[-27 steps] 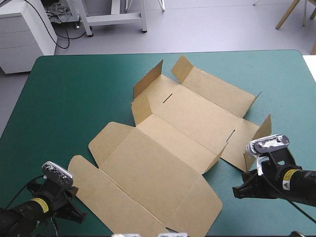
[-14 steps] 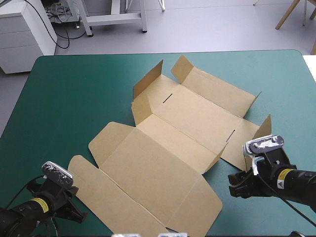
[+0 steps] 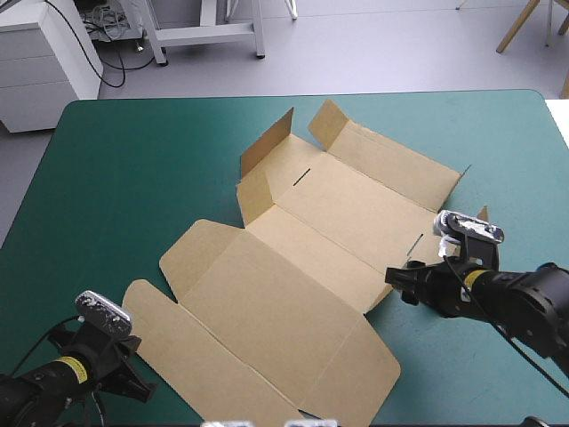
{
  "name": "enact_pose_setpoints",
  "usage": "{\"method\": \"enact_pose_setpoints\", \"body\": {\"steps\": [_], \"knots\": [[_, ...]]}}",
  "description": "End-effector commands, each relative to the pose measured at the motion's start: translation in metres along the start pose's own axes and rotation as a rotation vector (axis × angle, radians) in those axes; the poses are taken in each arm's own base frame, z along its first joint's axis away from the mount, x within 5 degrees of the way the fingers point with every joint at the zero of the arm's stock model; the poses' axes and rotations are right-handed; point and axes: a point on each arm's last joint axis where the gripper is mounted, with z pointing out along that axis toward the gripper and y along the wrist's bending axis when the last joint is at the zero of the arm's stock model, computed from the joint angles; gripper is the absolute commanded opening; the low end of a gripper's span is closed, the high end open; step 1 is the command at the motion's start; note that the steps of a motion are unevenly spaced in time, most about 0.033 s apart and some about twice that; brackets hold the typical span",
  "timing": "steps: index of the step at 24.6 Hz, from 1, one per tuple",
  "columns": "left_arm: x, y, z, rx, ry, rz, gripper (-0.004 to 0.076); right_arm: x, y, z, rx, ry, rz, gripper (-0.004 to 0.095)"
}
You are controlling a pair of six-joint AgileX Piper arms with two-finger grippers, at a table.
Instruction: Fold the box
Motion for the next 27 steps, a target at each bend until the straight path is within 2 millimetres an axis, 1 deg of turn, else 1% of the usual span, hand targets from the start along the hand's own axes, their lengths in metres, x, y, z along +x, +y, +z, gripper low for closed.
{"method": "enact_pose_setpoints", "body": {"steps": [1,4,8,10,11,13,15,17,20,23,25,27], "knots": [[-0.009,0.001,-0.004,-0.003,-0.067,-0.004,-0.0010,-0.014,0.012,0.014,-0.042,-0.035,0.072,0.0549],[-0.009,0.001,-0.004,-0.003,-0.067,-0.004,-0.0010,-0.015,0.016,0.038,-0.004,0.039,0.097,0.0549],[-0.009,0.001,-0.004,-0.003,-0.067,-0.004,-0.0010,-0.018,0.018,0.065,0.048,0.095,0.191,0.0549],[-0.009,0.001,-0.004,-0.003,-0.067,-0.004,-0.0010,-0.019,0.017,0.077,0.078,0.114,0.269,0.0549],[-0.009,0.001,-0.004,-0.003,-0.067,-0.004,-0.0010,-0.020,0.015,0.089,0.114,0.145,0.344,0.0549],[-0.009,0.001,-0.004,-0.003,-0.065,-0.004,-0.0010,-0.020,0.013,0.098,0.135,0.166,0.404,0.0549],[-0.009,0.001,-0.004,-0.003,-0.063,-0.004,-0.0010,-0.024,0.011,0.102,0.139,0.153,0.460,0.0549],[-0.009,0.001,-0.004,-0.003,-0.063,-0.004,-0.0010,-0.029,0.006,0.103,0.134,0.129,0.493,0.0531],[-0.009,0.001,-0.004,-0.003,-0.063,-0.004,-0.0010,-0.034,-0.006,0.101,0.155,0.160,0.504,0.0437],[-0.009,0.001,-0.004,-0.003,-0.063,-0.004,-0.0010,-0.039,-0.016,0.099,0.147,0.179,0.491,0.0311],[-0.009,0.001,-0.004,-0.003,-0.063,-0.004,-0.0010,-0.040,-0.017,0.099,0.144,0.177,0.472,0.0276],[-0.009,0.001,-0.004,-0.003,-0.063,-0.004,-0.0010,-0.041,-0.019,0.101,0.151,0.177,0.456,0.0265]]}}
